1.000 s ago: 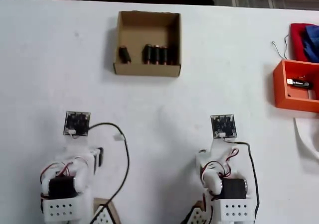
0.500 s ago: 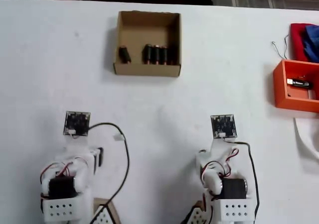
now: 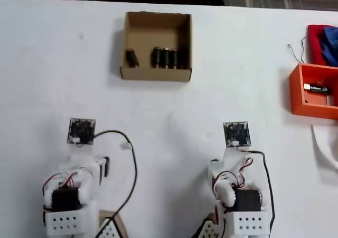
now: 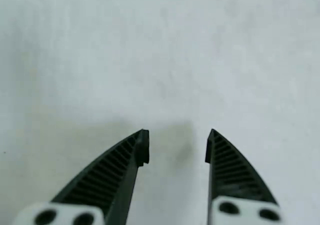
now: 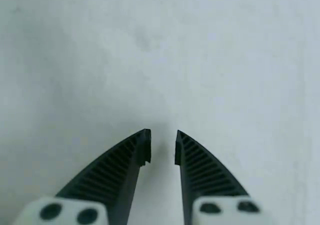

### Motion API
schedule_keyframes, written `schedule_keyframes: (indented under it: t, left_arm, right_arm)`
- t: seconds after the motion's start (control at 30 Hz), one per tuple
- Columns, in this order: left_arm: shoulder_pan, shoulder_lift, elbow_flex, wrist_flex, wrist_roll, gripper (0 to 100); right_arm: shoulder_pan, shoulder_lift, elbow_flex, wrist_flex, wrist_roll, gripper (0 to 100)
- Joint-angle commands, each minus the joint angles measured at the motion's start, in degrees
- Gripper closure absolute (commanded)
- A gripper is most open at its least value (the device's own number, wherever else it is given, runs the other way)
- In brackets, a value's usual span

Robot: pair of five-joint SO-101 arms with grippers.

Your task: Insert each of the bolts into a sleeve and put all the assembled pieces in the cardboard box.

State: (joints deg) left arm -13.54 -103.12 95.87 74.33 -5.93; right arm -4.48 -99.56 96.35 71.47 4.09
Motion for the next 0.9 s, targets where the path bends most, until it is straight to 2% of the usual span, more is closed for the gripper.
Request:
schedule_keyframes:
  t: [0.0,0.7,0.87]
  left_arm:
    - [0.3,-1.5,1.1,-0.4,0.3,79]
    - [0.3,-1.5,1.1,-0.4,0.3,79]
    - [0.3,-1.5,1.1,-0.4,0.3,79]
  right_arm:
    - [0.0,0.3,0.4,-0.8,-0.4,92.5]
    - [-0.1,0.3,0.4,-0.8,-0.4,92.5]
    - [-4.3,0.3,0.4,-0.8,-0.4,92.3]
